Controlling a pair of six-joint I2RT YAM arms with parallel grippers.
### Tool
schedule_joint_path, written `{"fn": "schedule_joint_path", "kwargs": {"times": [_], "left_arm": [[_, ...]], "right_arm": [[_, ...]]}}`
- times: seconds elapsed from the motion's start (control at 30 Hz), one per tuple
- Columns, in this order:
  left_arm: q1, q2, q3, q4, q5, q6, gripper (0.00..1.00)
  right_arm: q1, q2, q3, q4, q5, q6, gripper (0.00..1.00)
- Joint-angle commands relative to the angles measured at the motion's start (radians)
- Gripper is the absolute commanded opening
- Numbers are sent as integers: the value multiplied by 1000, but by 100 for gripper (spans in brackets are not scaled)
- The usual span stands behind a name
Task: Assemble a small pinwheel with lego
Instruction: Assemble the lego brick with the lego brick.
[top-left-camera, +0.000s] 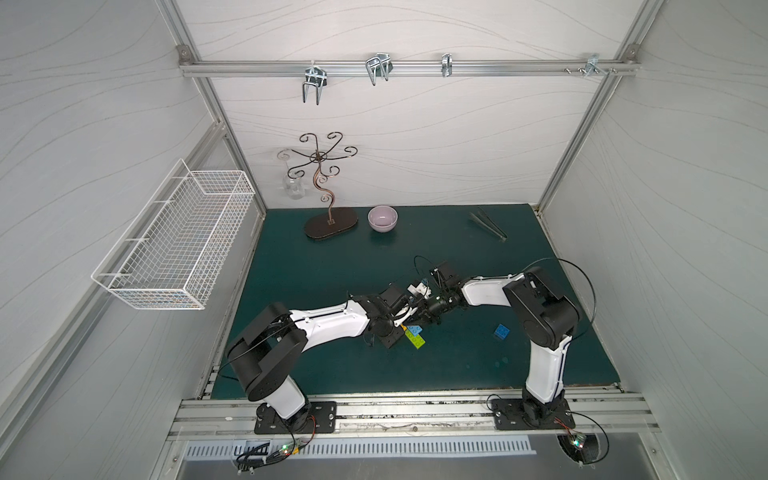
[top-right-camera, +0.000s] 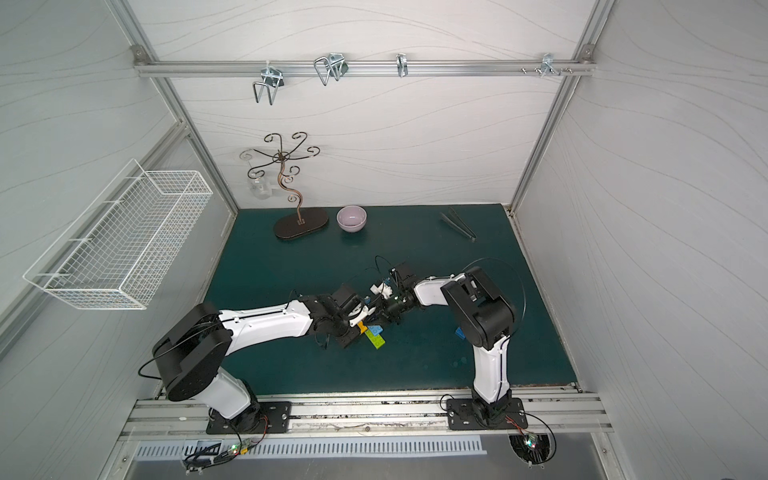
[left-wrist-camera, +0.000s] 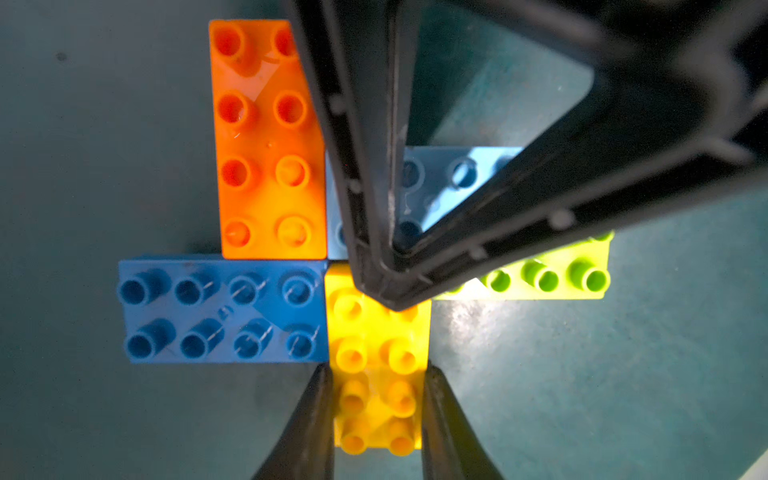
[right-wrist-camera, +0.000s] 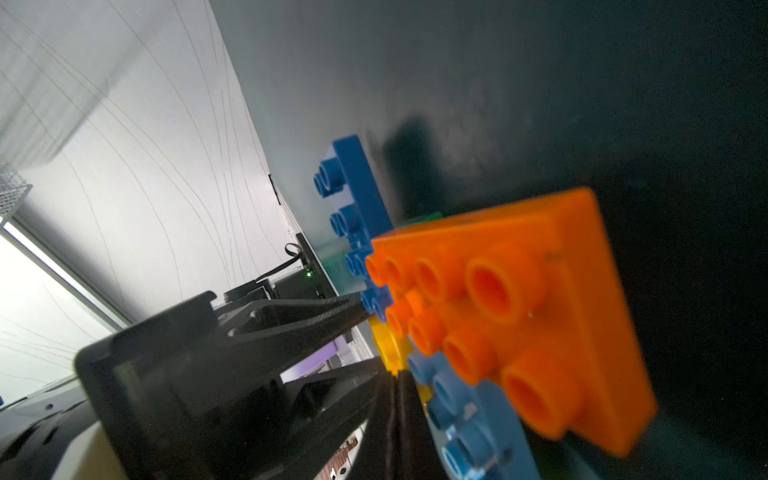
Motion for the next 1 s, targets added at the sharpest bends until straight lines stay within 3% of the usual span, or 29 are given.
{"fn": "schedule_joint_path", "kwargs": {"times": [0.0, 0.3, 0.77, 0.97], "left_arm": [[-3, 17, 43, 27, 30, 47, 0], [0, 23, 47, 25, 46, 61, 0], [4, 20, 73, 20, 61, 73, 0], [9, -1, 89, 26, 54, 66, 8]], "right_arm": [[10, -42, -4, 90, -63, 72, 0], [21, 4, 16, 44, -76, 32, 0], [45, 101, -39, -187, 119, -8, 0], [29, 111, -84, -208, 198, 0, 0]]}}
